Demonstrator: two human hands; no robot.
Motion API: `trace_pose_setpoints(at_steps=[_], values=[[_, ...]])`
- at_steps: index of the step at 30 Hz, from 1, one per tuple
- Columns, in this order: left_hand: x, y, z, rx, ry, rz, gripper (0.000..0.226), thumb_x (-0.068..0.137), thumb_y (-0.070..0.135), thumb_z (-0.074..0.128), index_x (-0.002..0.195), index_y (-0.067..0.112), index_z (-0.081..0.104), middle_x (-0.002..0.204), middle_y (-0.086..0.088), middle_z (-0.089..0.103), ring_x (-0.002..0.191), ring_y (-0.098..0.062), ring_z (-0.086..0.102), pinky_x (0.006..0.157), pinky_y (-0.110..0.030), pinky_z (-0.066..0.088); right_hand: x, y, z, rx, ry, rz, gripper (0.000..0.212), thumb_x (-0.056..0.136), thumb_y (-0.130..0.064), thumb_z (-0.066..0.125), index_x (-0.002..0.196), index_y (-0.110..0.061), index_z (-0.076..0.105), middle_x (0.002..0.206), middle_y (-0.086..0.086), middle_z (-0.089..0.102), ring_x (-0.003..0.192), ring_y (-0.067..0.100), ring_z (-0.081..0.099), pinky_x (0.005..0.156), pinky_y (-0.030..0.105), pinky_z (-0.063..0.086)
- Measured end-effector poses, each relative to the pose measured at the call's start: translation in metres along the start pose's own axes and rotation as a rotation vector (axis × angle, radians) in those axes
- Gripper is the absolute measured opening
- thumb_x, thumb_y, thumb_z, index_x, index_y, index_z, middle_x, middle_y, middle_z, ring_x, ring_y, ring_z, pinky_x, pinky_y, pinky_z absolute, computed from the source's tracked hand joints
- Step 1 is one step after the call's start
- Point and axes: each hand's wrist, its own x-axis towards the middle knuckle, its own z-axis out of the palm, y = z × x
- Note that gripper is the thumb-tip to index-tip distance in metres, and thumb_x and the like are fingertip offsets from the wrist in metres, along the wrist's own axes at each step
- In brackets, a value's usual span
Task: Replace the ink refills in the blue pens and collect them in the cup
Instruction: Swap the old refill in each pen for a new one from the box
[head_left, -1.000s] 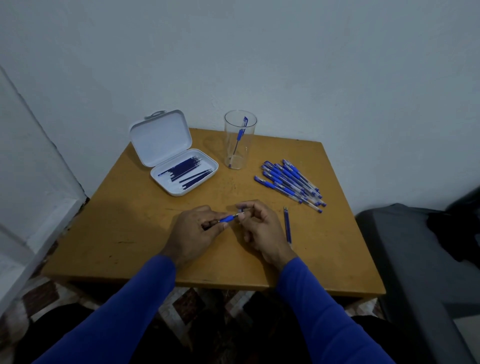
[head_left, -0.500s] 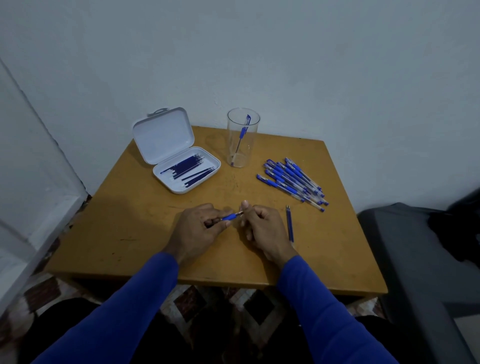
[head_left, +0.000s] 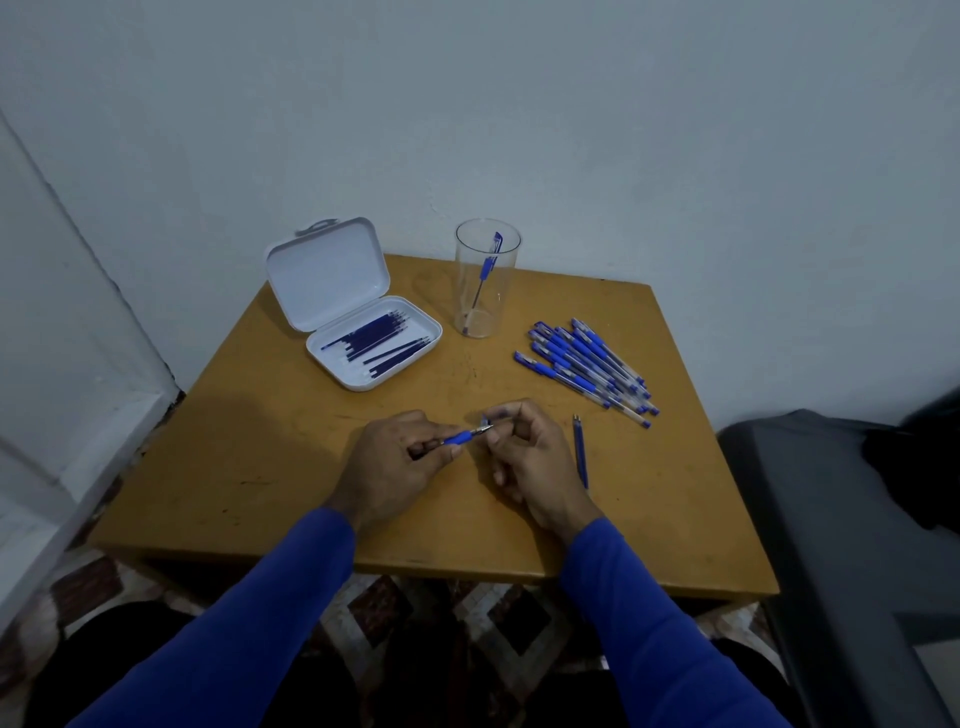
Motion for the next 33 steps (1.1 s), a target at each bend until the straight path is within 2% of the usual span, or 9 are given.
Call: trace_pose_setpoints(at_steps=[5, 10, 13, 15, 18, 20, 23, 27, 33], values=[[0.0003, -0.0023, 0.0006, -0.017, 0.009, 0.002, 0.029, 0.090, 0.025, 0.076, 0.118, 0.026, 0.075, 0.081, 0.016, 0.063, 0.074, -0.010, 0.061, 0.064, -0.018, 0.045, -0.0001, -0.0007, 0.0009, -0.037, -0.017, -0.022, 0.014, 0.102, -0.005, 0.056, 0.112, -0.008, 0.066, 0.078, 0.005, 0.058, 0.050, 0.010, 0.049, 0.042, 0.019, 0.039], [0.0009, -0.0051, 0.0016, -0.037, 0.015, 0.023, 0.028, 0.089, 0.024, 0.076, 0.117, 0.027, 0.075, 0.078, 0.015, 0.062, 0.071, -0.012, 0.061, 0.060, -0.021, 0.046, 0.0021, 0.0020, 0.0011, -0.082, -0.005, -0.014, 0.015, 0.103, -0.015, 0.058, 0.102, -0.004, 0.068, 0.064, -0.003, 0.058, 0.049, 0.010, 0.047, 0.045, 0.021, 0.040], [0.0011, -0.0067, 0.0027, -0.057, 0.013, 0.019, 0.031, 0.089, 0.023, 0.076, 0.120, 0.026, 0.074, 0.077, 0.014, 0.061, 0.072, -0.014, 0.060, 0.061, -0.023, 0.047, 0.0034, 0.0047, 0.0044, -0.147, 0.041, -0.032, 0.033, 0.103, -0.030, 0.058, 0.091, 0.000, 0.065, 0.060, -0.006, 0.058, 0.050, 0.010, 0.050, 0.050, 0.023, 0.044], [0.0009, -0.0065, 0.0031, -0.057, 0.011, 0.030, 0.032, 0.089, 0.022, 0.076, 0.121, 0.025, 0.074, 0.077, 0.014, 0.061, 0.072, -0.014, 0.061, 0.062, -0.023, 0.047, 0.0035, 0.0042, 0.0070, -0.144, 0.066, -0.041, 0.037, 0.101, -0.035, 0.060, 0.091, 0.000, 0.064, 0.063, 0.000, 0.058, 0.051, 0.012, 0.051, 0.051, 0.026, 0.045], [0.0008, -0.0069, 0.0027, -0.056, 0.003, 0.045, 0.030, 0.089, 0.023, 0.076, 0.119, 0.025, 0.075, 0.078, 0.014, 0.061, 0.072, -0.015, 0.061, 0.062, -0.021, 0.046, 0.0026, 0.0040, 0.0061, -0.098, 0.040, -0.076, 0.016, 0.099, -0.023, 0.066, 0.104, -0.008, 0.066, 0.078, 0.018, 0.058, 0.054, 0.015, 0.051, 0.051, 0.027, 0.046], [0.0010, -0.0068, 0.0019, -0.039, 0.003, 0.045, 0.030, 0.089, 0.023, 0.076, 0.119, 0.027, 0.075, 0.078, 0.014, 0.061, 0.071, -0.014, 0.060, 0.061, -0.021, 0.045, 0.0012, 0.0031, 0.0033, -0.111, 0.001, -0.093, 0.010, 0.099, -0.013, 0.064, 0.108, -0.011, 0.069, 0.088, 0.021, 0.058, 0.057, 0.014, 0.051, 0.051, 0.024, 0.046], [0.0000, -0.0063, 0.0017, -0.044, 0.013, 0.047, 0.030, 0.089, 0.023, 0.076, 0.118, 0.027, 0.075, 0.077, 0.015, 0.061, 0.071, -0.013, 0.060, 0.061, -0.020, 0.045, 0.0014, 0.0029, 0.0030, -0.119, 0.003, -0.064, 0.010, 0.100, -0.011, 0.062, 0.103, -0.009, 0.071, 0.087, 0.021, 0.062, 0.056, 0.012, 0.051, 0.050, 0.022, 0.045], [0.0000, -0.0051, 0.0018, -0.047, 0.013, 0.045, 0.029, 0.089, 0.021, 0.076, 0.117, 0.026, 0.075, 0.081, 0.019, 0.062, 0.072, -0.012, 0.060, 0.061, -0.014, 0.042, 0.0018, 0.0016, 0.0050, -0.122, 0.020, -0.008, 0.011, 0.100, -0.013, 0.063, 0.099, -0.005, 0.070, 0.077, 0.009, 0.059, 0.055, 0.009, 0.050, 0.050, 0.020, 0.045], [-0.0006, -0.0051, 0.0019, -0.031, 0.009, 0.062, 0.028, 0.088, 0.020, 0.077, 0.116, 0.023, 0.076, 0.077, 0.018, 0.060, 0.074, -0.012, 0.061, 0.061, -0.014, 0.044, 0.0024, -0.0017, 0.0036, -0.132, 0.010, 0.052, 0.012, 0.100, -0.014, 0.063, 0.100, -0.004, 0.070, 0.076, 0.007, 0.061, 0.053, 0.008, 0.051, 0.048, 0.019, 0.044]])
